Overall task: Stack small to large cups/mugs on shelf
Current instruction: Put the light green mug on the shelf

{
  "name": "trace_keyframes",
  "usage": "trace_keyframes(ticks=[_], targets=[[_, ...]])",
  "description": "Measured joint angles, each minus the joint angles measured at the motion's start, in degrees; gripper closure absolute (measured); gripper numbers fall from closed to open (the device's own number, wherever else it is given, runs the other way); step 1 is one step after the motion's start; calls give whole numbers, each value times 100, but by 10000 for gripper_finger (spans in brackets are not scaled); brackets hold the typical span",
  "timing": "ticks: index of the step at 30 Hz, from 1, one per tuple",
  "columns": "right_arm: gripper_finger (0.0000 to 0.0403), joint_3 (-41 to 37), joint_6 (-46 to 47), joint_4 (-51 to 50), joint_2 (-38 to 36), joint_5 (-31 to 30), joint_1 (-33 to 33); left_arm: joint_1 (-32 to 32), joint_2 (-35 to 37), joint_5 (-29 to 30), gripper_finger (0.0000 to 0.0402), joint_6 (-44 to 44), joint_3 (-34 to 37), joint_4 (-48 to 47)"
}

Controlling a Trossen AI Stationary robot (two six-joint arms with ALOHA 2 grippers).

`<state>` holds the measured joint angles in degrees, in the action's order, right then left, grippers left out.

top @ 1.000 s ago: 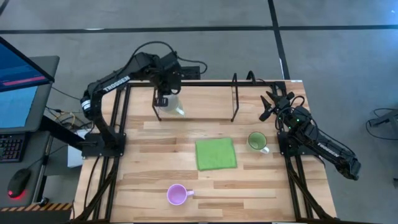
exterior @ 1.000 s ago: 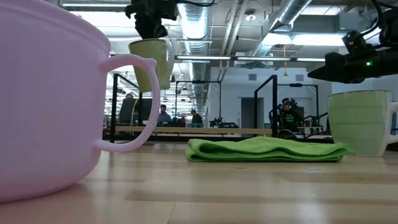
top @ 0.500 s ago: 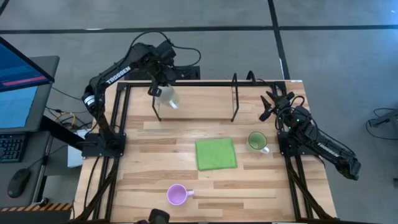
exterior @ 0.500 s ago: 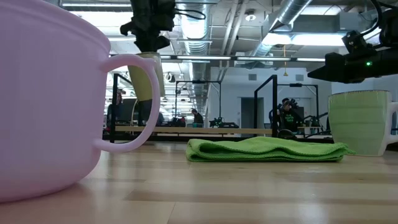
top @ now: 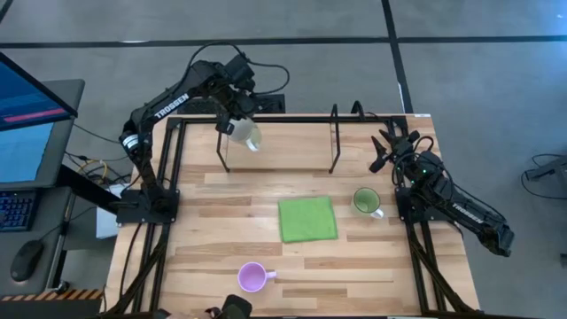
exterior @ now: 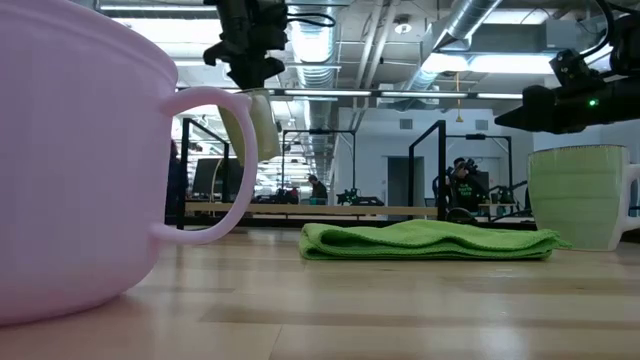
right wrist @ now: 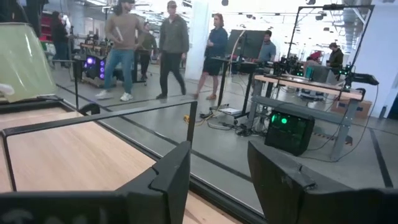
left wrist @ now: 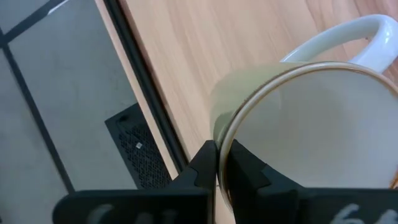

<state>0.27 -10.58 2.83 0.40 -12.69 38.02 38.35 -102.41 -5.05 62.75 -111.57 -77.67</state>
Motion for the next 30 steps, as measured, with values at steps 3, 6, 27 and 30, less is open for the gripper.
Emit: trace_keyframes(ticks=[3, 6, 27, 30], targets=[[219, 0, 4, 0, 0, 0, 0, -46, -78, -77, 399, 95, -13, -10], [219, 0, 39, 0, 0, 0, 0, -89, -198, 37, 399, 266, -19, 16], [219, -1, 303, 4, -4, 2, 0, -149, -1269, 294, 399, 1460, -1095, -1073], [219, 0, 310, 4, -4, 2, 0, -144, -1322, 347, 399, 1664, -1099, -1094]])
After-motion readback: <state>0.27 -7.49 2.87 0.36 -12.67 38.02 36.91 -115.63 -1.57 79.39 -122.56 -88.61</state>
